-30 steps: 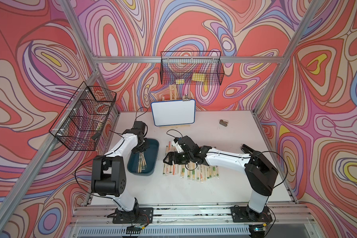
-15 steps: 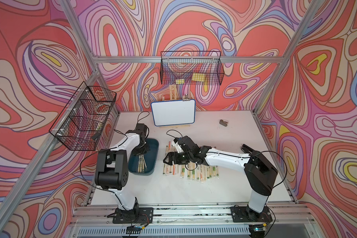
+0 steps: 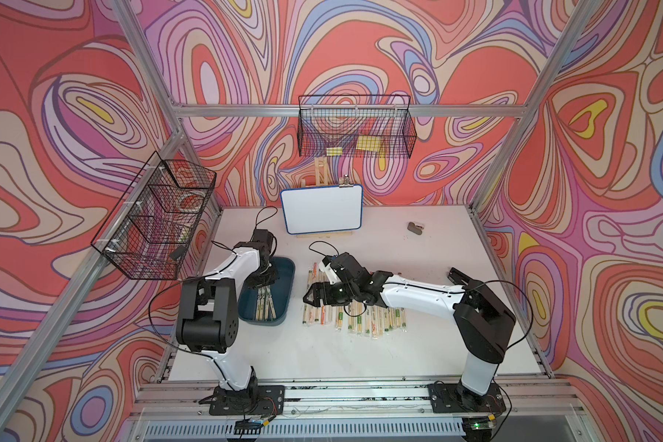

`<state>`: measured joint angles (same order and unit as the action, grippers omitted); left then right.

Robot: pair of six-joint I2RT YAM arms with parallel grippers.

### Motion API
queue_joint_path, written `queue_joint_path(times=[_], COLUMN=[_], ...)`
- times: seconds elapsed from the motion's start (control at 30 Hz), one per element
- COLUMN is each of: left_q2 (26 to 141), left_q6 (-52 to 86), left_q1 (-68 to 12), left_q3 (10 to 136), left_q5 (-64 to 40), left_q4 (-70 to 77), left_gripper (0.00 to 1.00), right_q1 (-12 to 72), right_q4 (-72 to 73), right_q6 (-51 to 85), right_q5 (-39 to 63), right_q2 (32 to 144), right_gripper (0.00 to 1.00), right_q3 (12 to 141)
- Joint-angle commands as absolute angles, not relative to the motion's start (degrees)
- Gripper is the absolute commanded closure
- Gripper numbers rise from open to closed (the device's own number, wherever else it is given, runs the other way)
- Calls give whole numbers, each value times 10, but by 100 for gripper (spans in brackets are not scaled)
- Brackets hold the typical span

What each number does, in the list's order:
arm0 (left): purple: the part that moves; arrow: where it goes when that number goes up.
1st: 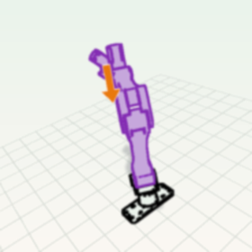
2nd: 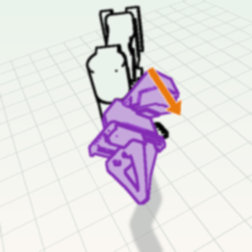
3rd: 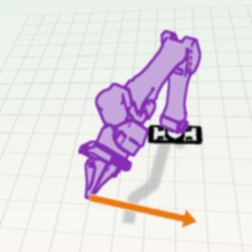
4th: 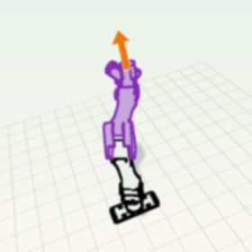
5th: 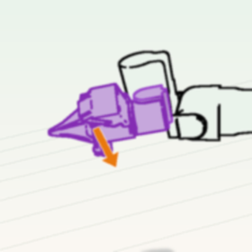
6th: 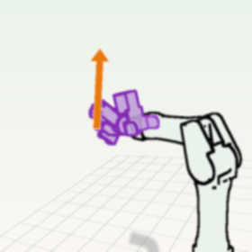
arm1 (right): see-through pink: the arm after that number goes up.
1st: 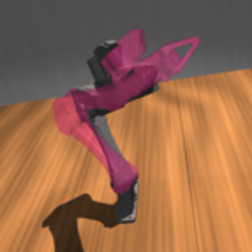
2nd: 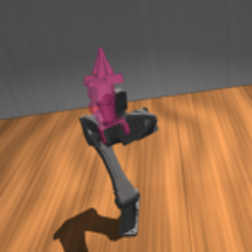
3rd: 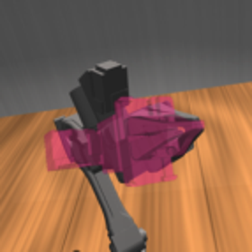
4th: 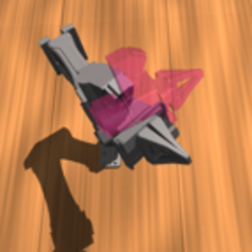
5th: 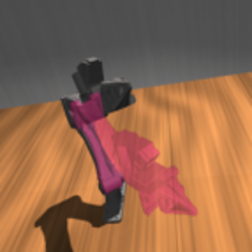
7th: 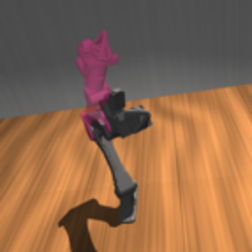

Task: Take the paired disposable chopsticks out of the storage box
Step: Place the paired disposable chopsticks in the storage box, then pick up the paired disposable chopsticks from the storage box.

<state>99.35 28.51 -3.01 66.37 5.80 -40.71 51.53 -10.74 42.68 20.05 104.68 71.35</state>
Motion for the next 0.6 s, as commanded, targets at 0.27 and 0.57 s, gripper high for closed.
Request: queue_joint_path(times=[0.27,0.57], left_q2=[1010,1032], left_q6=[294,297], left_q1=[-33,-38], left_q3=[643,641], left_q5=[41,45], left_q4=[-390,-385], left_gripper=[77,77], right_q1=[519,519], right_q4=[-105,-104], right_q6=[420,420], right_q5=[200,200], right_q2=[1058,1056], right_gripper=[11,11], right_q3=[722,720])
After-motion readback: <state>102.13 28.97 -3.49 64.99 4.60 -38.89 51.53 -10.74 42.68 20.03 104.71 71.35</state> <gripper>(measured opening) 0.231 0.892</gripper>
